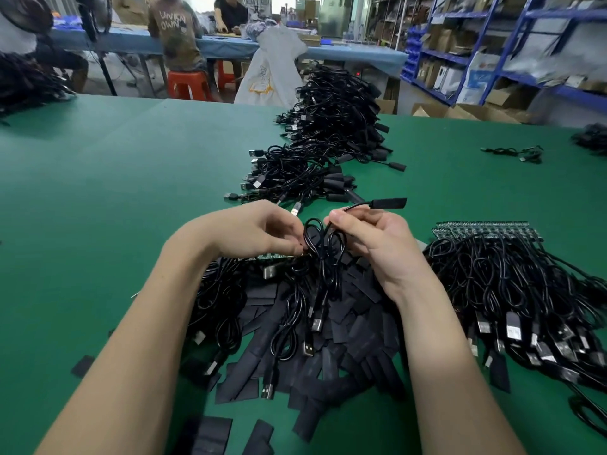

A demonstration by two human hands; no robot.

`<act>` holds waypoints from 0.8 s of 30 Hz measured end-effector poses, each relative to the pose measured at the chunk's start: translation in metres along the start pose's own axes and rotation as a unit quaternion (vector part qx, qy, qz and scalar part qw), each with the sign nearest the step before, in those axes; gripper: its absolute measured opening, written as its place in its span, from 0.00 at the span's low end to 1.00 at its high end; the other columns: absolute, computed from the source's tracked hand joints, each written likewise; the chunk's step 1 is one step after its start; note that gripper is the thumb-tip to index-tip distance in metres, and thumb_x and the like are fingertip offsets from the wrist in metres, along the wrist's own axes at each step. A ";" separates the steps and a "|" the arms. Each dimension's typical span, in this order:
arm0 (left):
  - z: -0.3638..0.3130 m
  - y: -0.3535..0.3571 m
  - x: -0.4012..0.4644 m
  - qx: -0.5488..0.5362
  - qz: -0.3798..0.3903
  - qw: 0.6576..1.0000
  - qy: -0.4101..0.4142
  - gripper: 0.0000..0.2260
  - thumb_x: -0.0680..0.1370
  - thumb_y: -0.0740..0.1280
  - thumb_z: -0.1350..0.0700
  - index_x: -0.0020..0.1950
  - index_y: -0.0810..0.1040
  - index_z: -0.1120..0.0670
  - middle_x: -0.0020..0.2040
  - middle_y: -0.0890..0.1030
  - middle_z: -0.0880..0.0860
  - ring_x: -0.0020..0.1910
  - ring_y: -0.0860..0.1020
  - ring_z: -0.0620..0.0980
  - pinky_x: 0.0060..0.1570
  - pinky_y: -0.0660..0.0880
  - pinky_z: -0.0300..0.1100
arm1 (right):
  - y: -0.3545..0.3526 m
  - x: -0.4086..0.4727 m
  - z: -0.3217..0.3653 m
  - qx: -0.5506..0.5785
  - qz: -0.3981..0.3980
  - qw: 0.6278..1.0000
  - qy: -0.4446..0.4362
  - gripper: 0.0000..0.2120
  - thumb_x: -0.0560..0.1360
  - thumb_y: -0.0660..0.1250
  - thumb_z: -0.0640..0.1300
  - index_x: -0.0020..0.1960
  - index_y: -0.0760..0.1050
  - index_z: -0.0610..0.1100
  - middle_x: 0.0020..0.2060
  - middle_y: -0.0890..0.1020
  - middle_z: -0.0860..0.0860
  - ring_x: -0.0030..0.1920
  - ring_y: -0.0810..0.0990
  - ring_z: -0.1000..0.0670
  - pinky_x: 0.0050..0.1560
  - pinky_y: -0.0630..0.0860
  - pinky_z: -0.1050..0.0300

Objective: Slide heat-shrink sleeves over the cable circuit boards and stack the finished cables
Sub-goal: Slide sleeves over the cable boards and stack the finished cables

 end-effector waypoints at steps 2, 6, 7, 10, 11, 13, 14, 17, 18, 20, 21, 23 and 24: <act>0.002 0.002 0.003 -0.003 -0.026 1.000 0.013 0.04 0.79 0.72 0.62 0.45 0.83 0.55 0.37 0.81 0.44 0.36 0.75 0.39 0.42 0.71 0.33 | 0.003 0.000 0.000 -0.003 0.014 1.000 0.009 0.06 0.72 0.78 0.40 0.44 0.82 0.40 0.37 0.87 0.48 0.34 0.84 0.55 0.37 0.78 0.67; 0.004 0.004 0.004 -0.052 -0.065 0.996 0.035 0.03 0.79 0.71 0.61 0.47 0.83 0.55 0.36 0.80 0.45 0.36 0.74 0.43 0.40 0.71 0.36 | 0.007 -0.002 0.001 -0.073 0.045 0.996 0.026 0.11 0.67 0.79 0.49 0.44 0.85 0.44 0.40 0.87 0.51 0.39 0.84 0.58 0.40 0.76 0.69; 0.005 0.004 0.004 -0.063 -0.075 0.995 0.035 0.02 0.79 0.72 0.59 0.47 0.84 0.55 0.35 0.80 0.46 0.35 0.76 0.43 0.39 0.72 0.35 | 0.006 -0.002 0.002 -0.085 0.050 0.995 0.027 0.12 0.65 0.78 0.52 0.42 0.86 0.45 0.38 0.87 0.53 0.38 0.82 0.61 0.38 0.74 0.71; 0.006 0.004 0.005 -0.095 -0.114 0.989 0.025 0.04 0.76 0.74 0.54 0.46 0.85 0.54 0.36 0.84 0.49 0.36 0.82 0.46 0.41 0.79 0.36 | 0.004 -0.003 0.001 -0.093 0.066 0.992 0.059 0.11 0.61 0.79 0.56 0.38 0.86 0.50 0.39 0.86 0.54 0.40 0.83 0.59 0.45 0.74 0.64; 0.006 0.004 0.006 -0.105 -0.115 0.988 0.019 0.02 0.76 0.74 0.55 0.45 0.85 0.52 0.36 0.84 0.50 0.37 0.84 0.47 0.42 0.80 0.37 | 0.003 -0.003 0.000 -0.085 0.069 0.991 0.075 0.11 0.60 0.79 0.57 0.37 0.86 0.51 0.39 0.86 0.53 0.41 0.83 0.57 0.45 0.75 0.62; 0.003 0.005 0.007 -0.112 -0.097 0.989 0.021 0.05 0.77 0.73 0.57 0.43 0.85 0.49 0.38 0.83 0.55 0.41 0.86 0.50 0.45 0.82 0.40 | 0.002 -0.003 0.000 -0.069 0.074 0.989 0.103 0.11 0.59 0.79 0.56 0.36 0.86 0.51 0.40 0.86 0.52 0.41 0.83 0.55 0.43 0.77 0.62; 0.002 0.006 0.007 -0.112 -0.079 0.990 0.023 0.05 0.78 0.73 0.58 0.43 0.85 0.49 0.40 0.83 0.58 0.42 0.86 0.51 0.45 0.82 0.41 | 0.001 -0.003 -0.001 -0.060 0.075 0.989 0.115 0.11 0.59 0.79 0.56 0.37 0.86 0.51 0.41 0.86 0.51 0.42 0.83 0.55 0.43 0.77 0.61; -0.003 0.007 0.005 -0.130 -0.038 0.991 0.013 0.03 0.76 0.75 0.59 0.45 0.83 0.52 0.40 0.81 0.57 0.43 0.84 0.51 0.47 0.82 0.42 | -0.001 -0.002 -0.001 -0.045 0.072 0.986 0.143 0.11 0.59 0.81 0.54 0.38 0.86 0.51 0.42 0.86 0.51 0.42 0.83 0.55 0.48 0.76 0.58; -0.004 0.007 0.005 -0.135 -0.033 0.990 0.007 0.05 0.75 0.76 0.59 0.46 0.82 0.54 0.39 0.81 0.54 0.40 0.82 0.49 0.47 0.81 0.42 | -0.001 -0.002 -0.001 -0.044 0.072 0.986 0.147 0.11 0.58 0.82 0.53 0.37 0.86 0.51 0.41 0.86 0.51 0.42 0.83 0.55 0.50 0.76 0.57; -0.007 0.007 0.005 -0.125 -0.026 0.992 -0.002 0.11 0.72 0.78 0.59 0.45 0.76 0.57 0.38 0.79 0.53 0.37 0.78 0.46 0.43 0.77 0.37 | 0.001 -0.003 0.000 -0.049 0.075 0.985 0.147 0.15 0.56 0.81 0.53 0.39 0.86 0.48 0.40 0.86 0.50 0.41 0.83 0.54 0.50 0.76 0.57; -0.009 0.008 0.005 -0.112 -0.020 0.993 -0.009 0.14 0.72 0.79 0.59 0.44 0.73 0.57 0.38 0.78 0.53 0.36 0.76 0.47 0.41 0.75 0.36 | 0.003 -0.003 0.001 -0.054 0.079 0.985 0.145 0.17 0.55 0.80 0.54 0.40 0.86 0.46 0.39 0.86 0.49 0.40 0.83 0.53 0.48 0.76 0.57; -0.013 0.011 0.007 -0.091 -0.003 0.996 -0.024 0.17 0.71 0.80 0.57 0.43 0.70 0.57 0.39 0.76 0.55 0.37 0.75 0.49 0.41 0.73 0.39 | 0.005 -0.005 0.006 -0.059 0.093 0.984 0.138 0.17 0.57 0.79 0.52 0.42 0.86 0.43 0.38 0.85 0.47 0.37 0.82 0.52 0.41 0.79 0.60; -0.014 0.013 0.009 -0.083 0.002 0.996 -0.033 0.18 0.71 0.80 0.56 0.43 0.70 0.57 0.38 0.76 0.54 0.37 0.75 0.49 0.40 0.73 0.40 | 0.006 -0.006 0.009 -0.069 0.098 0.984 0.131 0.16 0.59 0.80 0.51 0.42 0.86 0.43 0.39 0.85 0.46 0.37 0.82 0.52 0.38 0.79 0.62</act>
Point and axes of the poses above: each hand's wrist, its own x-axis towards the middle knuckle, its own y-axis out of the palm, z = x × y, the point moved 2 cm from there along x, towards the middle knuckle
